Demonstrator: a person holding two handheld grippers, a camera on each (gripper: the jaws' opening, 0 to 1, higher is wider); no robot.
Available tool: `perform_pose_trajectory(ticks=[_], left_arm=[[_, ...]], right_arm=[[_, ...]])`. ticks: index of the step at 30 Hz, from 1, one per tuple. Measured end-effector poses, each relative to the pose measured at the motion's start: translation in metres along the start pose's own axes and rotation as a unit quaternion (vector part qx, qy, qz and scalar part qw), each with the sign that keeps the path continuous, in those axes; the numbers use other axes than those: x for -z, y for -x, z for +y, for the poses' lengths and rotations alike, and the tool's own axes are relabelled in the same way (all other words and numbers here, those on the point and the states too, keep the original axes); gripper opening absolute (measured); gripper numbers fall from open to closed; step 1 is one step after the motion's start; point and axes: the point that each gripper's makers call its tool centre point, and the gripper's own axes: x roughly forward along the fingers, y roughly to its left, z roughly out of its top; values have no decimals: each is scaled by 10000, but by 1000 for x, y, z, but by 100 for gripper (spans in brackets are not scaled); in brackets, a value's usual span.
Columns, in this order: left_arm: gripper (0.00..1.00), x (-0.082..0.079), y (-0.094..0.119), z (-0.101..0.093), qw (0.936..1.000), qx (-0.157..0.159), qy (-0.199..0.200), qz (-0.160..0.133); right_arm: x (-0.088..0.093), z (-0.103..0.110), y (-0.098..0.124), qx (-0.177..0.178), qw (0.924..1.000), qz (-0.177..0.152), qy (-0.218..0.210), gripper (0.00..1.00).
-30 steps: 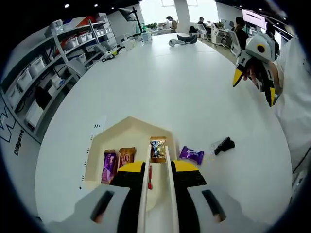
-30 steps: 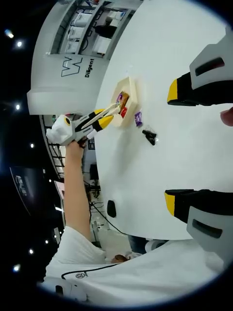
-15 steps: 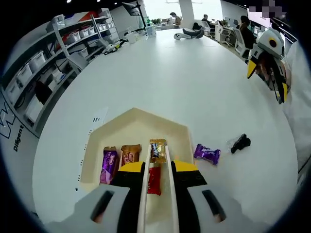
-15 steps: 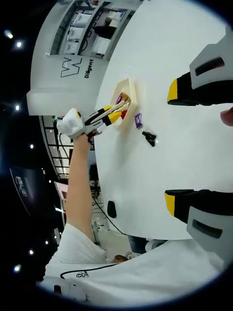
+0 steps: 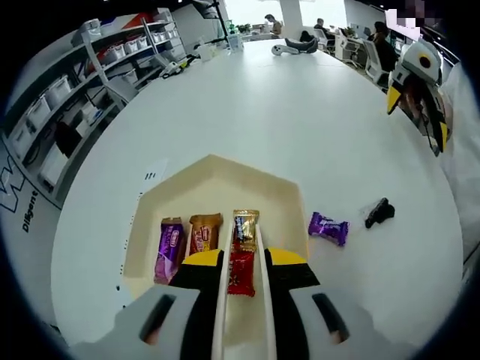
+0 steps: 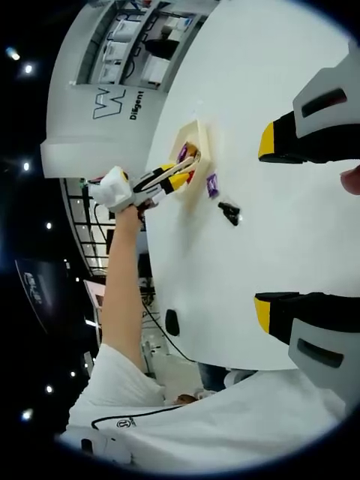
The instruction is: Place the target food into the container with the food tongs after gripping and lifting it, then release it inside without dropping or visibly crushing the food.
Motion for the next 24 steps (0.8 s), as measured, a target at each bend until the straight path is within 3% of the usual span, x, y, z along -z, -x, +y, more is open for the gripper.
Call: perform_pose_trajectory(ticks=[24], left_arm=[[21, 2, 1, 3, 9996, -187, 209, -34]], right_arm=[[2, 0, 0, -3, 10000, 22, -9, 67]])
